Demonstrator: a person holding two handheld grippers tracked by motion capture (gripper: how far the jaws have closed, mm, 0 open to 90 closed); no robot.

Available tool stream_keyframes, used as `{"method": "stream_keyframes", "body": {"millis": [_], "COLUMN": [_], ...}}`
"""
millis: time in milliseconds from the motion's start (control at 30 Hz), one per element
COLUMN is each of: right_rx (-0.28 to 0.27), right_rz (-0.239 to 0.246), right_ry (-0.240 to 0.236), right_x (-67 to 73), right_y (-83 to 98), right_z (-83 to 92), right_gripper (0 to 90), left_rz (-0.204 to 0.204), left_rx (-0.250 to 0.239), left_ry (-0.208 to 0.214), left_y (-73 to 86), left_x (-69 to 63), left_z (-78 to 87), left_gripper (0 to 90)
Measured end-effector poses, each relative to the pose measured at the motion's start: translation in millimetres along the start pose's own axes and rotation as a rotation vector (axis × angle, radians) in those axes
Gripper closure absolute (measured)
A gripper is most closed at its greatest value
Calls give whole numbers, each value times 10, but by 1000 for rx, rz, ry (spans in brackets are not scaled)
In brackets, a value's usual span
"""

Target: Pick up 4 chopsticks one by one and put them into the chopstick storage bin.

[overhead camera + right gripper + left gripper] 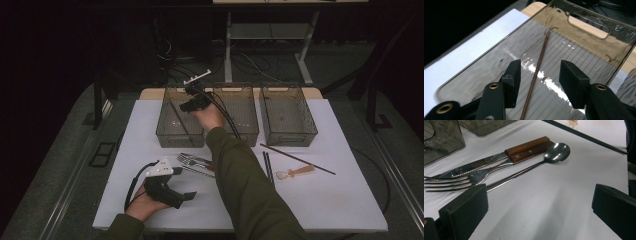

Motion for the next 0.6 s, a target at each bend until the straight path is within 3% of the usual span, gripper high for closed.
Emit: {"method": "stream_keyframes", "body": {"millis": [67,167,367,600], "right_rx": [-4,-18,-9,-30], "right_rz": [13,26,104,163], "right_ry": [-10,-66,-141,-162], "right_x": [-30,-44,-61,-142], "right_y": [64,168,439,750], "right_z": [80,208,419,646], "right_gripper": [493,449,400,386], "left_rz": [5,1,8,14], "left_rx": [-7,2,1,3], "left_ry": [3,5,2,1], "left_y": [-6,3,5,18], "left_x": [-5,-3,0,4], "left_z": [2,7,3,2], "left_gripper": [0,0,0,0]}}
Point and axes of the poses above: each handheld gripper's, and its own axes: z roughly backward along the jaws, y roughly out of its underside, x roughly to its left, the point moved 9 cm from there along -z, roughly forward along the jaws, and after that the axes turned 12 degrees about x, right-handed, at the moved point
